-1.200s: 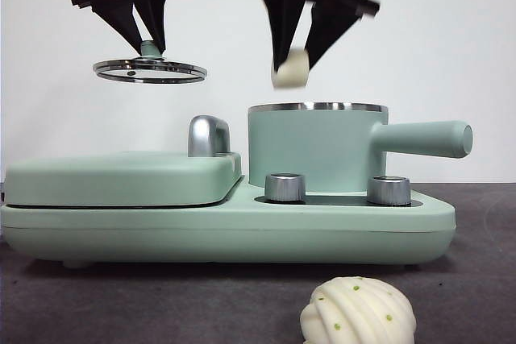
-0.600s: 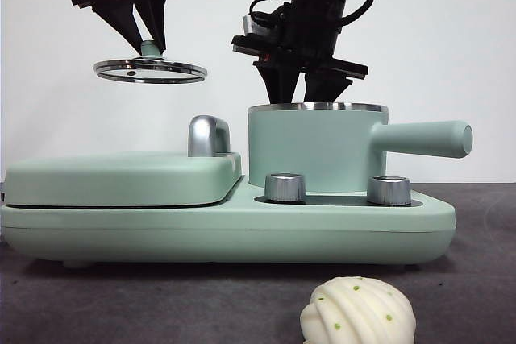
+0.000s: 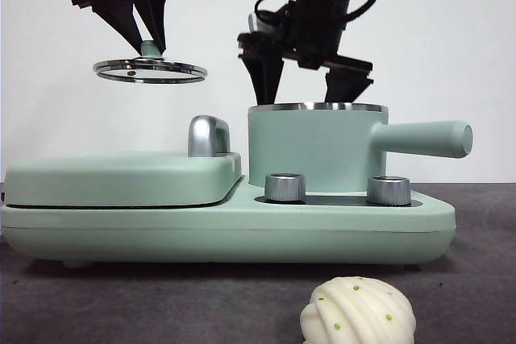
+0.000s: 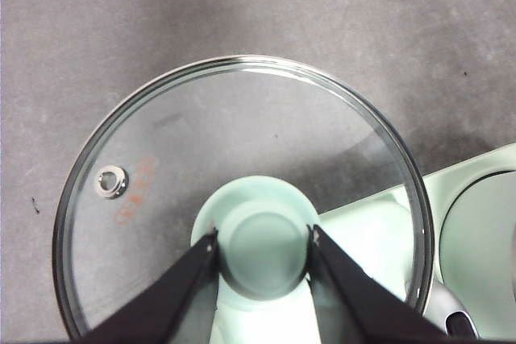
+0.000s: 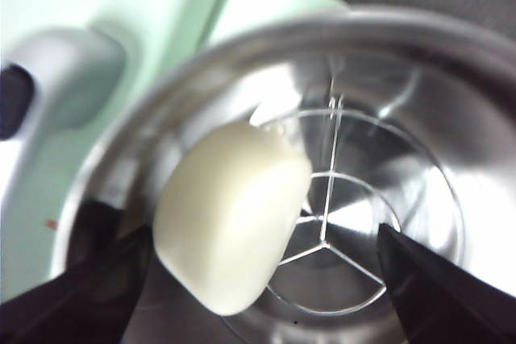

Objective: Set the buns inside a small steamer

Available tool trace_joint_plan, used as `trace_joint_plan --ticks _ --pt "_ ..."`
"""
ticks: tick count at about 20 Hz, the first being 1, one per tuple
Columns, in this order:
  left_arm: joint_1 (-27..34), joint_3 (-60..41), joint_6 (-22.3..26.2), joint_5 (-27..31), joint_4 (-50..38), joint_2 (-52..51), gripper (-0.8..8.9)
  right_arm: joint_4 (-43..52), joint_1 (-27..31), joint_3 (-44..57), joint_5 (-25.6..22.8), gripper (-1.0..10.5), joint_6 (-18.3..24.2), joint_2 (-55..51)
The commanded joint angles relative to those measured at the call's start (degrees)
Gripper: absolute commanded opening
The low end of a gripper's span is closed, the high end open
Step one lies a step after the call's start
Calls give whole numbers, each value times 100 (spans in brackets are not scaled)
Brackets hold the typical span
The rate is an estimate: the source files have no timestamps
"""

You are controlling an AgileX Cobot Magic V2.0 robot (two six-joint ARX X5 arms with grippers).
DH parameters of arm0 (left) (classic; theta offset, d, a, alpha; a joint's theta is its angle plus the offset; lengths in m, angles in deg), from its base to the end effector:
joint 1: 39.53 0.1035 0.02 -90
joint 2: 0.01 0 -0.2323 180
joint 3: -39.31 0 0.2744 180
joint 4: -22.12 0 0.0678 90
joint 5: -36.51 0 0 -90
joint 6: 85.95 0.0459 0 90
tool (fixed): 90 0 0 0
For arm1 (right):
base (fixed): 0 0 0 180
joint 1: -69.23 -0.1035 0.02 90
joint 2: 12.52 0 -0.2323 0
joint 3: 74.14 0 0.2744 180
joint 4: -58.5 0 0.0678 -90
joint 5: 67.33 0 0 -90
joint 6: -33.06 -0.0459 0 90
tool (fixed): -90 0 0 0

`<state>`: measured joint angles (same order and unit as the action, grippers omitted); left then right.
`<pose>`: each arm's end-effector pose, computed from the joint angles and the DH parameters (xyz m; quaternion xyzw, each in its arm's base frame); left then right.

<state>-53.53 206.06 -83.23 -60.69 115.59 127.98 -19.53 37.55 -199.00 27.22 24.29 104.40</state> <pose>0.4279 -0.1126 0.3659 0.0480 0.4547 -0.1742 0.8721 0.3688 0.2319 0.2418 -0.0748 0.5760 0.2111 0.7861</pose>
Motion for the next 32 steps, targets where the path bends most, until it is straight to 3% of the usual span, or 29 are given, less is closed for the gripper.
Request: trace_joint_plan --ticks 1,7,11,18,22,25,28,32 --pt "-22 269 -46 -13 -129 94 86 -166 -26 -435 76 447 72 -7" --pt "-22 269 -68 -13 -109 94 86 -1589 -28 -1626 136 447 315 -79" --pt "-22 269 -83 -13 -107 94 86 -1604 -144 -1241 133 447 256 -831" --pt "-66 269 -85 -15 -111 94 86 -1447 -704 1943 -24 447 192 -3167" --pt "-92 269 -87 -15 -111 94 86 -63 -1436 4039 -4 447 -527 -4155" --pt "-122 269 -96 -15 -111 94 86 728 -1893 5097 -7 447 -861 -4247" --pt "-181 269 -149 -17 -111 94 86 1906 -2236 6033 -4 446 -885 -4227" --pt "-216 269 -149 -15 -116 94 86 2640 -2295 6655 15 446 -925 -4116"
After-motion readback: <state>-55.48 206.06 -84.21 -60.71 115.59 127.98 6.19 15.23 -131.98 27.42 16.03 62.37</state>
